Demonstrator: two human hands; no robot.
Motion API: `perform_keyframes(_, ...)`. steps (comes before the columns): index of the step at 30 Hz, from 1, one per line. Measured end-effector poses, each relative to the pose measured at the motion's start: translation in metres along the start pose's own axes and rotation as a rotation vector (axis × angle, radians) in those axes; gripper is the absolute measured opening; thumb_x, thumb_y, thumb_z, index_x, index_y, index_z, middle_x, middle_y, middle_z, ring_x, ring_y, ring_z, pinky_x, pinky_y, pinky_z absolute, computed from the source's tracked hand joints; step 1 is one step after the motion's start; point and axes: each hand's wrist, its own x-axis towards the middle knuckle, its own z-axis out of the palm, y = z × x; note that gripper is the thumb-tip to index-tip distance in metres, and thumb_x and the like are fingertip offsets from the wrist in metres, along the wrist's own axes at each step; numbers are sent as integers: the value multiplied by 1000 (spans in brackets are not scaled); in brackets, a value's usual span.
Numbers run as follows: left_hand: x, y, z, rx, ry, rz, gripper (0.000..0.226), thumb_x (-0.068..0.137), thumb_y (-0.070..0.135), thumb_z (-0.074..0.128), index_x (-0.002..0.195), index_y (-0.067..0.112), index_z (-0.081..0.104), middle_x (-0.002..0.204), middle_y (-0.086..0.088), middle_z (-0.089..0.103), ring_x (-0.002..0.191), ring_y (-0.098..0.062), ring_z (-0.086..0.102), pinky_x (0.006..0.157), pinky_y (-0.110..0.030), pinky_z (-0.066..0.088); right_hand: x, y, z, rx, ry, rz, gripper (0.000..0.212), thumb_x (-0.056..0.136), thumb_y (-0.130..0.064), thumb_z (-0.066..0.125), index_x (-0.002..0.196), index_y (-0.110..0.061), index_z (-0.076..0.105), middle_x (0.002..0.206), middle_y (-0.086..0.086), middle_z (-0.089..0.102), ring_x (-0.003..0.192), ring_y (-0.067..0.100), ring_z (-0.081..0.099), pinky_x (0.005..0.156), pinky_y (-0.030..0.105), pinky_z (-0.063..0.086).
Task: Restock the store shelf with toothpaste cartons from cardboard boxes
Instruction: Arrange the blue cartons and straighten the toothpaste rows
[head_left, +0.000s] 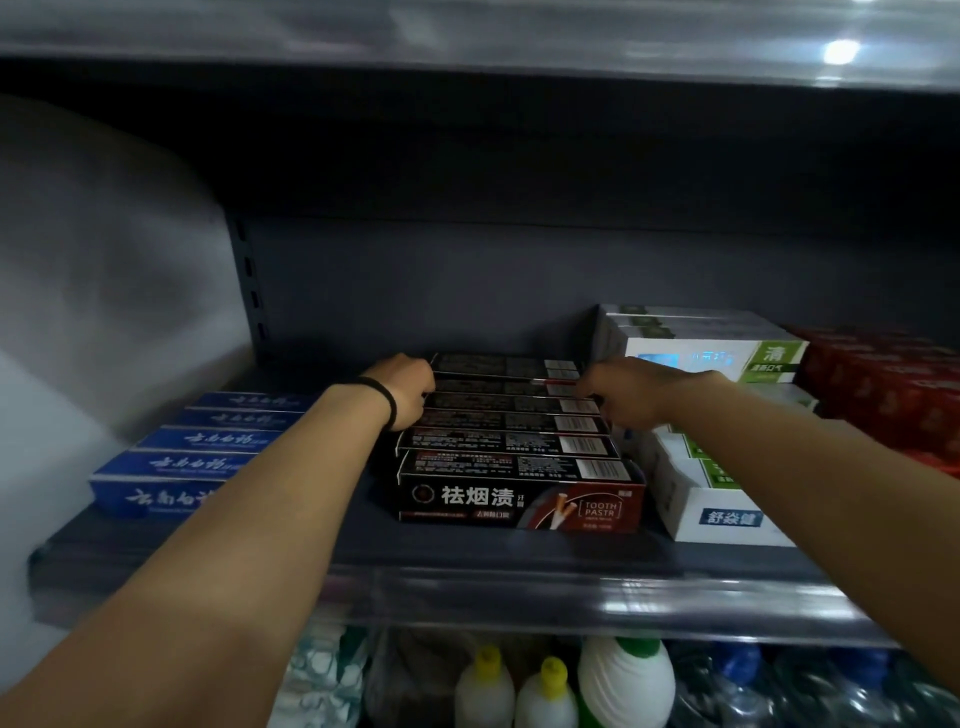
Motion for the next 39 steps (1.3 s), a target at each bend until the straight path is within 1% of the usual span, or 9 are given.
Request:
perform_keyframes(3,5,-3,3,0,19,2,20,94,6,46,83,5,62,88,-6,56,81,-21,53,71,-27,41,0,0,-2,4,-3,-13,38,88,-1,53,123,-15,63,121,8,61,108,25,58,82,27,46)
perform_keyframes(5,7,-4,5,-10,23,13,20,94,7,47,90,-1,65,92,-7,61,84,-22,56,75,-29,45,-1,1,-3,10,-2,-31,34,90,-4,54,121,-13,64,121,8,62,109,25,57,83,28,45)
perform_keyframes(9,8,-4,7,-21,11,24,23,94,7,48,101,4,69,102,-9,65,91,-23,59,81,-31,48,-5,2,-4,24,-8,-42,34,89,-5,55,121,-13,65,122,7,63,111,23,56,90,32,47)
perform_keyframes(15,9,-7,9,-26,9,20,23,94,8,47,102,7,69,101,-7,63,90,-22,58,74,-26,43,-3,9,-3,-4,22,10,46,85,-3,55,128,-18,60,130,7,57,119,25,52,99,37,45)
perform_keyframes(21,9,-6,8,-25,5,23,24,94,8,47,103,7,69,103,-6,63,91,-21,57,76,-26,43,-6,6,1,-28,35,41,42,86,-3,56,126,-17,60,128,7,55,118,25,51,91,31,43)
perform_keyframes(26,9,-7,8,-17,1,24,27,94,9,48,114,8,67,114,-7,63,101,-23,58,87,-30,47,-5,5,0,-24,67,26,39,87,-4,57,123,-16,62,126,6,56,117,24,50,88,27,40)
perform_keyframes(32,7,-5,7,-4,-10,25,28,95,9,48,115,8,67,115,-7,63,100,-22,58,87,-31,48,-8,6,0,-23,68,1,36,88,-8,58,123,-16,63,126,5,58,117,23,51,94,31,43)
perform_keyframes(36,2,-6,-1,10,-8,27,25,95,9,48,110,8,68,110,-8,63,97,-23,58,80,-27,45,-11,4,-5,-18,70,0,41,87,-8,58,127,-18,61,128,6,57,118,23,51,94,31,43)
perform_keyframes(39,-7,-6,-10,11,4,25,27,92,7,51,112,12,68,111,-7,64,98,-24,59,81,-27,46,-17,2,-12,-15,68,2,44,86,-9,60,128,-18,59,130,6,56,120,24,50,97,32,44)
